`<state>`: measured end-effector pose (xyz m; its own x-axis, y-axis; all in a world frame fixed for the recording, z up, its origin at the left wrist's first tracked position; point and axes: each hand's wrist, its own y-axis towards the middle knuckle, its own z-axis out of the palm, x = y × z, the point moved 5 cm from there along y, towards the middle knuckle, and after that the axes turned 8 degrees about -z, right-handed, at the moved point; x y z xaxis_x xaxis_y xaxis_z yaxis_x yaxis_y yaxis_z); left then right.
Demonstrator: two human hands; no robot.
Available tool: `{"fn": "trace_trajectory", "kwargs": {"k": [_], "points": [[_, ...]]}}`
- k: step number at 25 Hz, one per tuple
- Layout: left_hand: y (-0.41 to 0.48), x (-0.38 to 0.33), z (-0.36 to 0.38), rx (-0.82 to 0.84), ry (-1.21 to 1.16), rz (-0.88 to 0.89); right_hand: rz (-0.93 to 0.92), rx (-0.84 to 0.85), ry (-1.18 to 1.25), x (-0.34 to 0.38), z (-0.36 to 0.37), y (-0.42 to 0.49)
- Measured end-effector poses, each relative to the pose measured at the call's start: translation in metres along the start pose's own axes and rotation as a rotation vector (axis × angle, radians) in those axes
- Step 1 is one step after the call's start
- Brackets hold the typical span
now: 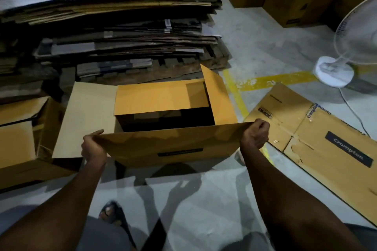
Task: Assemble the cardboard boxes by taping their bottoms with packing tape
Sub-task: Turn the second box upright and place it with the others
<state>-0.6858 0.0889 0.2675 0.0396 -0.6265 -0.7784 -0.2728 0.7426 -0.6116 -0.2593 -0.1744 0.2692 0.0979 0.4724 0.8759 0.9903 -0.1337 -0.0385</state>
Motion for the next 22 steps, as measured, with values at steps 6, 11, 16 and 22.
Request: {"fn": "trace_trajectory", "kwargs": {"k": [6,11,16,22], "points": [[-0.027,-0.057,0.002,0.06,0.733,0.493,-0.653,0.304,-0.518,0.088,0.004,-0.035],[-0.064,-0.046,0.057,0.549,1.475,0.783,-0.933,0.647,-0.734,0.114,0.066,-0.095],[-0.052,-0.037,0.103,0.649,1.727,0.788,-1.258,0.838,-0.958,0.134,0.185,-0.135],[-0.007,-0.066,0.105,0.375,1.747,0.693,-1.415,1.068,-1.146,0.105,0.297,-0.157]]}}
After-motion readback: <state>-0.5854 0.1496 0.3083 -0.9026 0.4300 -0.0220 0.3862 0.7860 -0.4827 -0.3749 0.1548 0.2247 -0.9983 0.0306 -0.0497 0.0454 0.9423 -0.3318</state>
